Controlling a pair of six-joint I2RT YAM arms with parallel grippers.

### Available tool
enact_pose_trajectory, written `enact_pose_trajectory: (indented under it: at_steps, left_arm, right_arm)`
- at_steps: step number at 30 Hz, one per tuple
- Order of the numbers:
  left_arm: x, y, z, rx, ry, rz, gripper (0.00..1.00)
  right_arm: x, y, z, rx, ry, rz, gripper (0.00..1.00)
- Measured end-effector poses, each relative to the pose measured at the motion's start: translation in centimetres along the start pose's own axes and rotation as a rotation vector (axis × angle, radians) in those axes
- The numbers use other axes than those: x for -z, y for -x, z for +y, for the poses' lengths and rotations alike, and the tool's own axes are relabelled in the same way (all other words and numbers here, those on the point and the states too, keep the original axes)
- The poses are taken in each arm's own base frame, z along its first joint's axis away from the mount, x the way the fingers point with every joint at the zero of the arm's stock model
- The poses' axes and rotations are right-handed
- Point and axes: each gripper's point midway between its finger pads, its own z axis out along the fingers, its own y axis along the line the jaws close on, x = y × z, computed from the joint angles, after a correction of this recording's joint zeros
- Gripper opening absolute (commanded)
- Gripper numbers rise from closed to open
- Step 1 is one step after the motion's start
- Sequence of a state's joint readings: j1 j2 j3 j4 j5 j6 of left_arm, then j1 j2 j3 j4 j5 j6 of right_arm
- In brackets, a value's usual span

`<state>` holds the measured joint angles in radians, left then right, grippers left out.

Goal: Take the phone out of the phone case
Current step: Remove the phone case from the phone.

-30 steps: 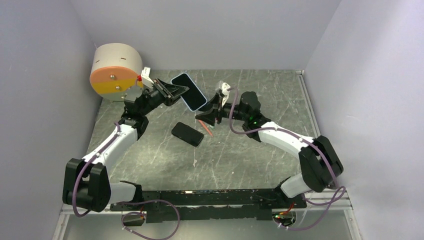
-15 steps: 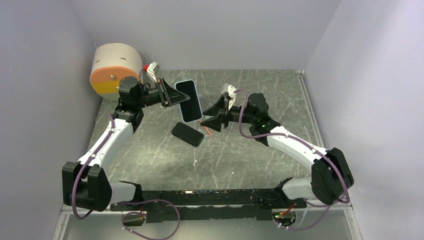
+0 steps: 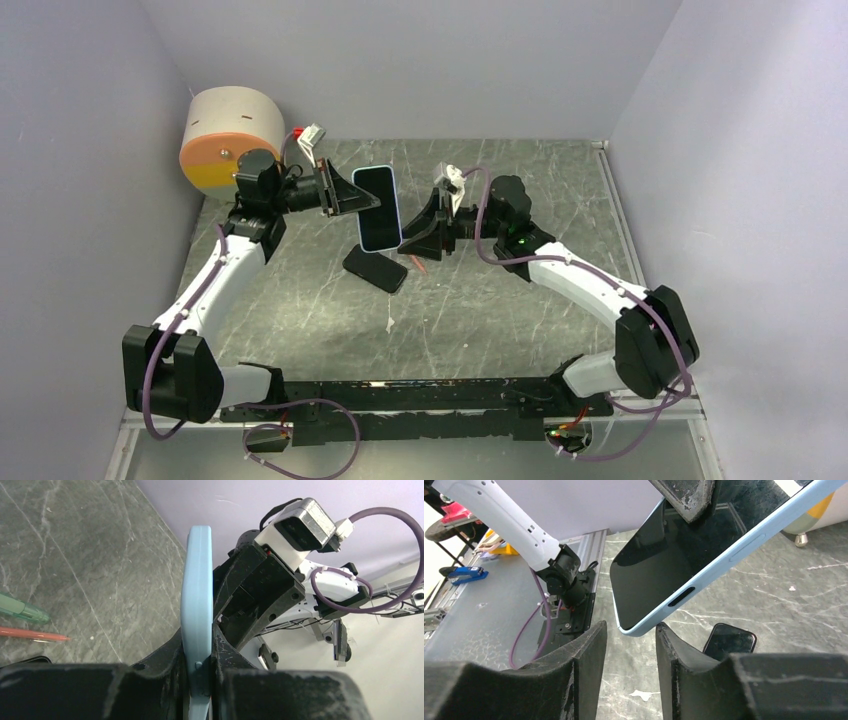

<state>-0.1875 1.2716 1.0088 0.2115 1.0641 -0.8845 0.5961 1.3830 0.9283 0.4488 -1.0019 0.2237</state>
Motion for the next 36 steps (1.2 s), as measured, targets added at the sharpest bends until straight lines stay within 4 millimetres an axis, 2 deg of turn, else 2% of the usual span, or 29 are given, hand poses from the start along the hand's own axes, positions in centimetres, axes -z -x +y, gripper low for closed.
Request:
enact_pose_trajectory:
  at_steps: [9, 21, 24, 29, 32, 36]
  left_arm:
    - [0.0, 0.2, -0.8, -0.024, -0.032, 0.005, 0.02]
    - [0.3, 1.1, -2.3, -0.037, -0.1, -0.029, 0.03]
    - [0.3, 1.3, -2.5, -0.026, -0.122, -0.041, 0.03]
    - [0.3, 1.3, -2.3, -0.026, -0.126, -0.05, 0.02]
    - [0.4, 1.0, -1.9, -0.023, -0.095, -0.048, 0.03]
    - [0.4, 0.5, -1.5, -0.025, -0.054, -0.039, 0.02]
  right_arm:
    - [-0.5, -0.6, 0.2, -0.054, 0.06, 0.024, 0.26]
    - [-0.7, 0.5, 0.6, -0.015, 0.117, 0.021, 0.08]
    - [-0.7, 0.7, 0.7, 0.009, 0.128, 0.022, 0.11]
    - [-0.7, 0.9, 0.7, -0.002, 0.13, 0.034, 0.3]
    - [-0.8, 0.8, 0.8, -0.022, 0.133, 0.04, 0.37]
    - [-0.9, 0.7, 0.9, -0.044, 0.13, 0.041, 0.41]
